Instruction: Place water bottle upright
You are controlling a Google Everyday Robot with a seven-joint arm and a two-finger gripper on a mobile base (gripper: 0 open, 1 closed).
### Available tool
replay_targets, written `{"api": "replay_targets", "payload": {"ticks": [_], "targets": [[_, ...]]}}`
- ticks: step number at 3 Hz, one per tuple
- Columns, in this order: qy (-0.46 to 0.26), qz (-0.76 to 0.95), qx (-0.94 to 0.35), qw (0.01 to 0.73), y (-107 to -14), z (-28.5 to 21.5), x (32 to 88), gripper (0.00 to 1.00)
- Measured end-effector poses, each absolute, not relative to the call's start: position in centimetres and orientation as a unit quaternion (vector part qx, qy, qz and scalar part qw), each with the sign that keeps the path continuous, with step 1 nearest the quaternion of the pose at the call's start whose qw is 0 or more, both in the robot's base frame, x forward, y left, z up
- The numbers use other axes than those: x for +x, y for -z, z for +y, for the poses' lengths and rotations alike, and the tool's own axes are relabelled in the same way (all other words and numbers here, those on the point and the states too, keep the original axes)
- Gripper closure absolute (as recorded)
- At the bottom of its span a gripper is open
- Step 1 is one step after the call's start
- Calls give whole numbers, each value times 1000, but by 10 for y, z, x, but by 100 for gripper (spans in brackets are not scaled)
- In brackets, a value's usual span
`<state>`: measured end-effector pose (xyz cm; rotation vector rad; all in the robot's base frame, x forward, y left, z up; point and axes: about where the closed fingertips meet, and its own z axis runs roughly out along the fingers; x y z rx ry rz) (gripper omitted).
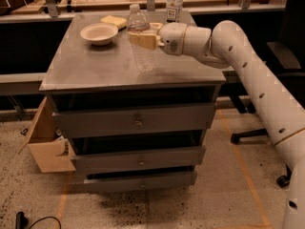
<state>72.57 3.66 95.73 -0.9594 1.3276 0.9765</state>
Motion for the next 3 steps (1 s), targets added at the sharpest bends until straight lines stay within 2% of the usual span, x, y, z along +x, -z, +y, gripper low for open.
{"api": "replay_targets", "payload": {"ticks": [1, 3], "targets": [[-432, 567, -388, 584, -948, 34, 728, 83], [-460, 557, -364, 588, -932, 31, 730, 35]]}}
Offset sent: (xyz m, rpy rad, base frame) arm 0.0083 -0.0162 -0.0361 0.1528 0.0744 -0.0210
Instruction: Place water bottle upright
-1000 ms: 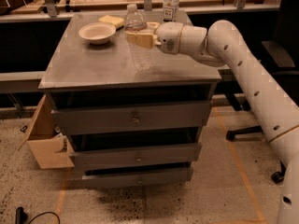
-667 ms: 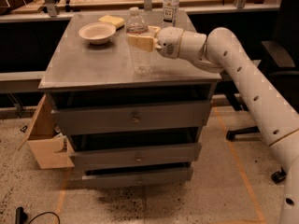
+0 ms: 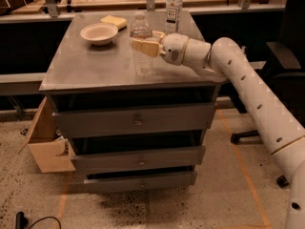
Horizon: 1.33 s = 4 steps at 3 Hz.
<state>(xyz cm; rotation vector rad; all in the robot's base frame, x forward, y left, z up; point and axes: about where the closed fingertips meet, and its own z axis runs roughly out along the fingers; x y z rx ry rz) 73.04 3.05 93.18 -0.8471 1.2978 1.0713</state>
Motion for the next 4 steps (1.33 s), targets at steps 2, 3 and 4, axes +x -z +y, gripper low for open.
{"api": "replay_targets", "payload": {"ticks": [2, 3, 4], "targets": [[-459, 548, -374, 590, -935, 27, 726, 0], [-446, 552, -381, 592, -938, 20, 724, 0], [-427, 564, -388, 592, -939, 4, 720, 0]]}}
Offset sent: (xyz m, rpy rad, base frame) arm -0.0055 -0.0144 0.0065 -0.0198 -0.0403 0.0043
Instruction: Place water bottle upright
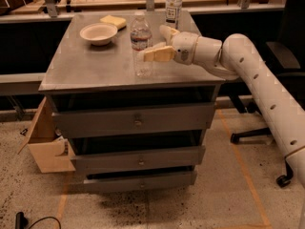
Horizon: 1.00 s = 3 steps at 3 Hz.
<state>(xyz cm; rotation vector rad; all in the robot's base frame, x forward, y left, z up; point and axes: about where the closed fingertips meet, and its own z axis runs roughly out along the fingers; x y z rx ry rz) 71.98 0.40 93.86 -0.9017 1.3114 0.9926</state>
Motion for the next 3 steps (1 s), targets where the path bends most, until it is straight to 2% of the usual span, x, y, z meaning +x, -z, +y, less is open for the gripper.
{"api": "replay_targets", "payload": {"ticks": [2, 3], "targets": [[-364, 617, -359, 598, -933, -79, 700, 0], [-358, 622, -354, 600, -932, -91, 697, 0]]}}
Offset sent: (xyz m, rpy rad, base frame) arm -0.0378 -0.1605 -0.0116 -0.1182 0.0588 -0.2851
